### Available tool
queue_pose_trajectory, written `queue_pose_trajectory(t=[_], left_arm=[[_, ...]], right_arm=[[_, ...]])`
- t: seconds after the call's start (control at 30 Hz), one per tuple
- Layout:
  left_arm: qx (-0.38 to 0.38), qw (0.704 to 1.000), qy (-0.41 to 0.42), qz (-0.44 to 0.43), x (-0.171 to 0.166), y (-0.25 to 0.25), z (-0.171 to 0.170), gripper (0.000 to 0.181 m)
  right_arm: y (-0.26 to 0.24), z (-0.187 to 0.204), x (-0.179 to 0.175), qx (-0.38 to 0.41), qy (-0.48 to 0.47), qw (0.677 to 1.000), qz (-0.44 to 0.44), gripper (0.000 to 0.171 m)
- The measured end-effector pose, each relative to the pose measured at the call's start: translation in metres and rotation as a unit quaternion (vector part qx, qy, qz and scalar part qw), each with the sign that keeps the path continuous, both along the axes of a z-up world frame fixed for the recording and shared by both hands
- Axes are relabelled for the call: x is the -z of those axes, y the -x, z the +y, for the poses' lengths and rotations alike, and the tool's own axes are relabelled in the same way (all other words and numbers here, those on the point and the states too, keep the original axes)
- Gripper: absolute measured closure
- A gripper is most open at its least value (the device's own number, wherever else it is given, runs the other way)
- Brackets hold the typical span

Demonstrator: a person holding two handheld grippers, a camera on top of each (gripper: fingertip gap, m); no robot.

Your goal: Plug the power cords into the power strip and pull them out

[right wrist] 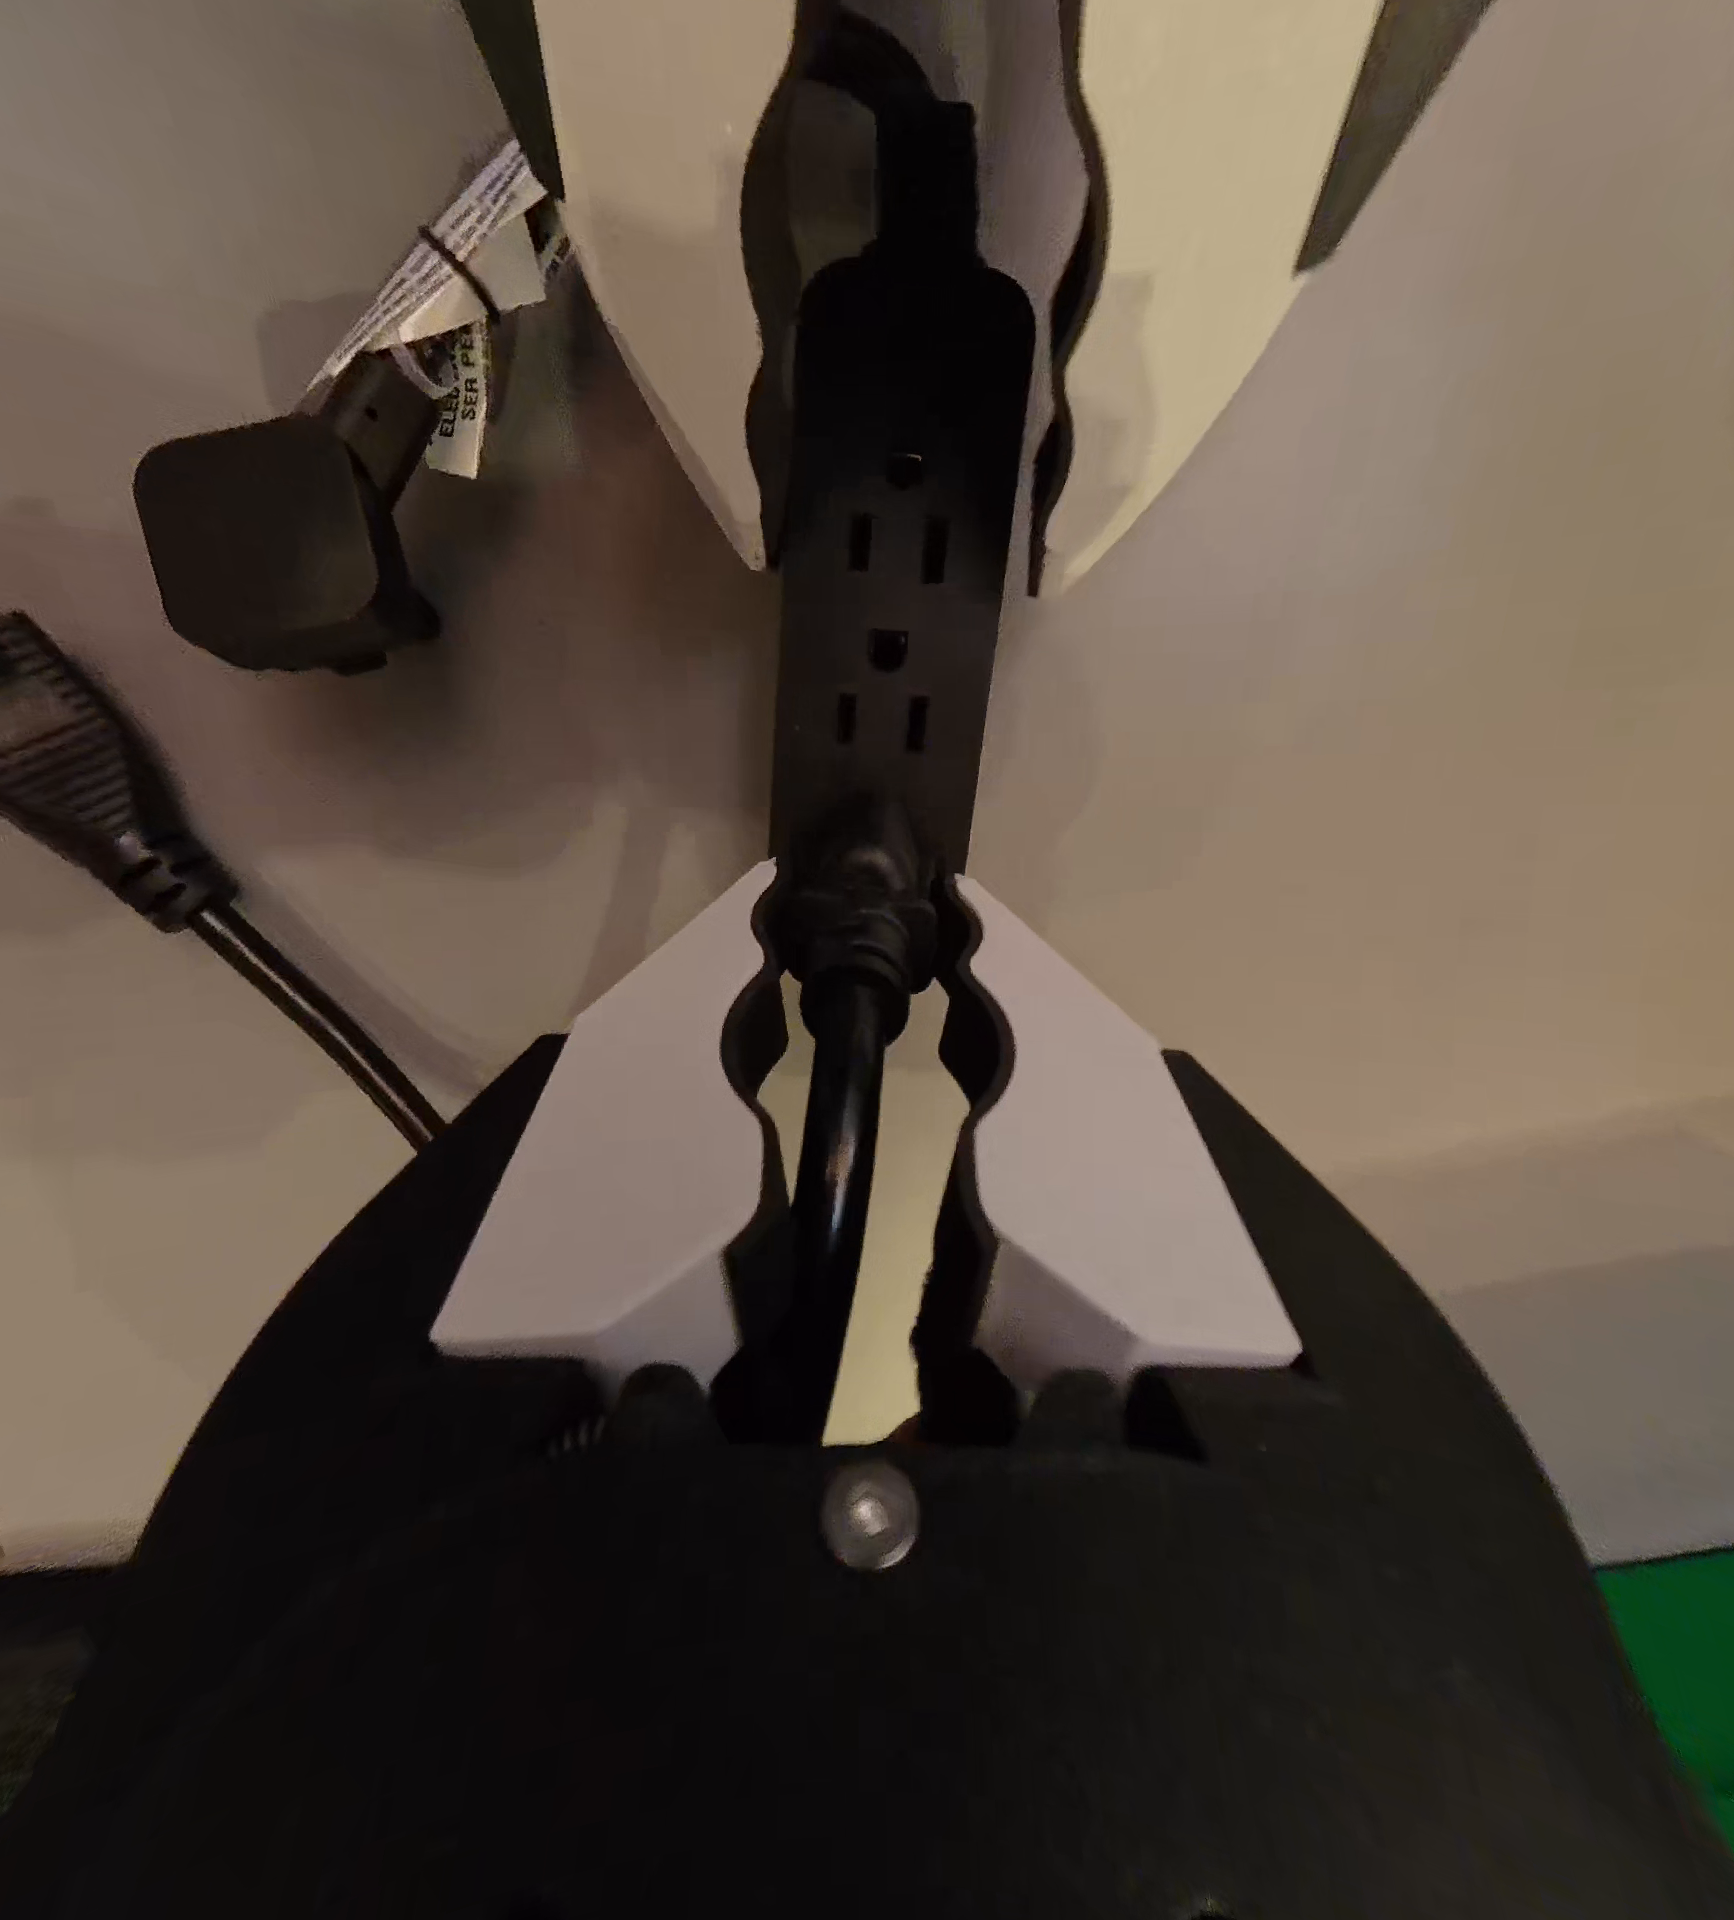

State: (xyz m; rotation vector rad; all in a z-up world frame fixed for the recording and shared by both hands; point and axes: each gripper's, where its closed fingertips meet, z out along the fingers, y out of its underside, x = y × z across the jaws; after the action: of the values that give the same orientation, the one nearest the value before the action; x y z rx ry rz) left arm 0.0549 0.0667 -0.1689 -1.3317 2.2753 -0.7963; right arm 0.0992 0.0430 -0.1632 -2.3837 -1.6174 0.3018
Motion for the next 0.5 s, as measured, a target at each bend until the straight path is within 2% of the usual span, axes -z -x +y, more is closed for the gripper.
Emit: queue_pose_trajectory(t=[0.2, 0.27, 0.4, 0.5], left_arm=[[-0.005, 1.0, 0.012, -0.003, -0.003, -0.003, -0.005, 0.134], [0.008, 1.0, -0.013, -0.009, -0.006, -0.001, -0.005, 0.133], [-0.013, 1.0, -0.008, 0.021, -0.002, 0.001, -0.01, 0.127], [-0.02, 1.0, 0.003, 0.014, 0.001, -0.003, -0.016, 0.133]], right_arm=[[-0.003, -0.001, 0.0, -0.057, 0.002, 0.998, -0.009, 0.148], [-0.003, -0.002, 0.0, -0.072, 0.002, 0.997, -0.012, 0.148], [-0.002, -0.004, 0.001, -0.115, -0.001, 0.993, -0.02, 0.148], [-0.001, -0.004, 0.001, -0.131, 0.0, 0.991, -0.022, 0.148]])
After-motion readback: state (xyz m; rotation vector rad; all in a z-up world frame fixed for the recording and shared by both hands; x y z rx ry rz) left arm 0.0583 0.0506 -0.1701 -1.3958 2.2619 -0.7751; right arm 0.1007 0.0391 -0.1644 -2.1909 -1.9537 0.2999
